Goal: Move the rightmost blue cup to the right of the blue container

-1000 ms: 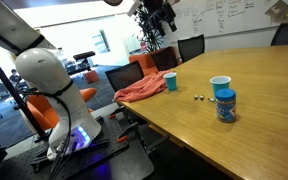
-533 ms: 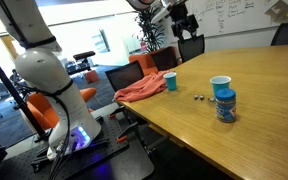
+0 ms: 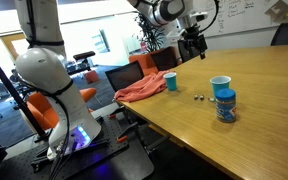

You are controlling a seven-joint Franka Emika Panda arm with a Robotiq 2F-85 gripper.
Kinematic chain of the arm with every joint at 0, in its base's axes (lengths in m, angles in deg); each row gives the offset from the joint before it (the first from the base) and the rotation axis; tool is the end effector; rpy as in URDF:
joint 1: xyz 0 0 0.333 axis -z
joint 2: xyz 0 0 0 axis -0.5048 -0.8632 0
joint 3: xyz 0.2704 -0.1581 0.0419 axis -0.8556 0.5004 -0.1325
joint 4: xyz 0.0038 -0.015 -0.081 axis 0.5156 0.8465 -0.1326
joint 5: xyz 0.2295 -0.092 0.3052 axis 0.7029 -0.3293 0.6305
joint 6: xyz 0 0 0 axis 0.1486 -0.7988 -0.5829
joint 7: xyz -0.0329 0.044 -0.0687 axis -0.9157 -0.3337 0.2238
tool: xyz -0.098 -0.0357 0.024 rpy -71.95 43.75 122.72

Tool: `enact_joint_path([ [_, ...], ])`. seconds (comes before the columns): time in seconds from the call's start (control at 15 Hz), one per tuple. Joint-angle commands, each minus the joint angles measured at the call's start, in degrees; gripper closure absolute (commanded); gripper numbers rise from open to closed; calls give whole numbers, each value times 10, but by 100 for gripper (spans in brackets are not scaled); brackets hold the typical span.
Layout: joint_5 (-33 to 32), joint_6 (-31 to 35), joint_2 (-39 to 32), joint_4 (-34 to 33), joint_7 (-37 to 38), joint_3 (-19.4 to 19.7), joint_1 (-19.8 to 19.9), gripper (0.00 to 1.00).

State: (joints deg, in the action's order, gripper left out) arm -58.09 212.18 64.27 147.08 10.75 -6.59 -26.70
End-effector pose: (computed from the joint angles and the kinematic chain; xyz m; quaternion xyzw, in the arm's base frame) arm 0.6185 -0.0506 0.3174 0.9924 -0.0662 0.1039 0.0023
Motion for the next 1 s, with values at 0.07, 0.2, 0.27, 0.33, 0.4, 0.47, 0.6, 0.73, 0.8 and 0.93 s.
enact_joint_path([
  [0.07, 10, 76, -63, -32, 2, -1, -11, 0],
  [0.2, 6, 93, -90, -48, 5, 3, -15, 0],
  [0.27, 6, 96, -102, -56, 6, 4, -16, 0],
  [0.33, 4, 97, -114, -67, 7, 6, -16, 0],
  [0.4, 3, 92, -126, -77, 8, 8, -16, 0],
  [0.47, 2, 89, -137, -88, 10, 11, -17, 0],
  [0.6, -1, 86, -152, -104, 12, 17, -18, 0],
  [0.73, -3, 83, -165, -117, 13, 21, -20, 0],
  [0.8, -2, 81, -169, -123, 12, 22, -19, 0],
  [0.93, -1, 75, -176, -132, 13, 23, -19, 0],
])
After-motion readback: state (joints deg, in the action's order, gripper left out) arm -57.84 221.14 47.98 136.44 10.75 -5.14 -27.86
